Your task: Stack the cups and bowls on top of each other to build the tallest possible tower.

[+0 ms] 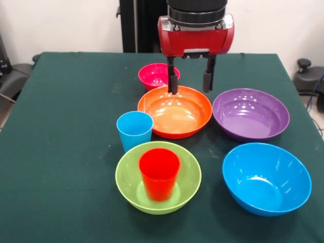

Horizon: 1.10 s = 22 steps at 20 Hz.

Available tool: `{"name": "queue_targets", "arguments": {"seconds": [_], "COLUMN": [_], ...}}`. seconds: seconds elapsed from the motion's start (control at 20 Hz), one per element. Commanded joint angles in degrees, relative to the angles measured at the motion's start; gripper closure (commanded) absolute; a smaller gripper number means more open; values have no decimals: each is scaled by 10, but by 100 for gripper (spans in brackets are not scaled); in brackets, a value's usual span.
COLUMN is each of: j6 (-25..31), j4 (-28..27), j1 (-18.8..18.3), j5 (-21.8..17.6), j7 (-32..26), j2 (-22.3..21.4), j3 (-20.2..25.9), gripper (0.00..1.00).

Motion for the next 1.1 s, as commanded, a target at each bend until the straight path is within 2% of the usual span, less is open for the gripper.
{"name": "queue_targets", "arguments": {"seconds": [0.05,0.2,0.5,0.65,1.1], "j6": [-45,-80,-56,-87,-105], "j4": [8,0,-83,-99,-130], "j1": [20,24,49,59,73], "j5": [-45,-47,-46,-53,-47], "j7": [19,30,56,64,65], "j2": [43,50,103,125,162], "j3": [33,32,3,-14,-39], "gripper": [0,0,0,0,0]}}
